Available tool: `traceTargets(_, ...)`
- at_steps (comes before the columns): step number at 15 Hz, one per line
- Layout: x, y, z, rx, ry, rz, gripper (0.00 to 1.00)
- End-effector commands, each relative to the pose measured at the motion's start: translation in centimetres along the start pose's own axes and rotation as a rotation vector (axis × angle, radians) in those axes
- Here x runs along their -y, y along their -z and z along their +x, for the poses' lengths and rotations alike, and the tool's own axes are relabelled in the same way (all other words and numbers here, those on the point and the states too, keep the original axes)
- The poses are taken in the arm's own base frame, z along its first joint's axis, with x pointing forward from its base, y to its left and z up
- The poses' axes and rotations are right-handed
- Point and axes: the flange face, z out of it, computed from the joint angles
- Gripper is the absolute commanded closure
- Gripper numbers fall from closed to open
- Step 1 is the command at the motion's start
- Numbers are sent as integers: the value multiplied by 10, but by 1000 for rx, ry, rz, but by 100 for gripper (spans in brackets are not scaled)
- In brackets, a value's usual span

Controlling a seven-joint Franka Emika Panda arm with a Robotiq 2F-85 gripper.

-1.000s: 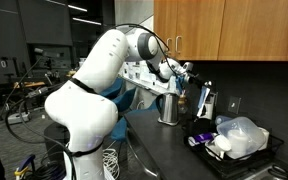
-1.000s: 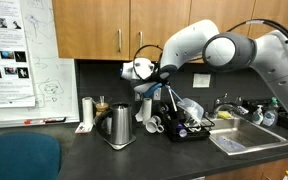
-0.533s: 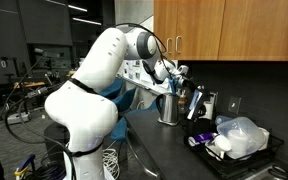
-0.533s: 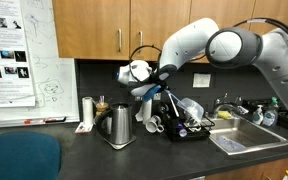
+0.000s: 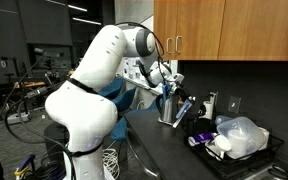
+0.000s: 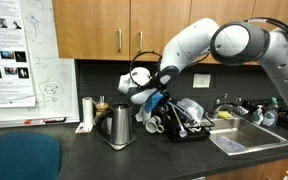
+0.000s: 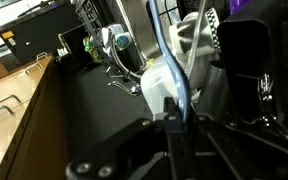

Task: Take a fork and a knife off of the dish rack

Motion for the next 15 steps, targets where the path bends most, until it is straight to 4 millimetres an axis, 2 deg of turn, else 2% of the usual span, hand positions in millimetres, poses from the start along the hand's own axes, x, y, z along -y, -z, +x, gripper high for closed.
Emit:
traceTargets(1,-7,3,-9,21,29,66,98)
traceTargets(9,36,55,-25,-34,134,409,98)
traceTargets(12,46,65,-36,-22,211,516,98)
traceTargets(15,56,63,-49,21,302,588,98)
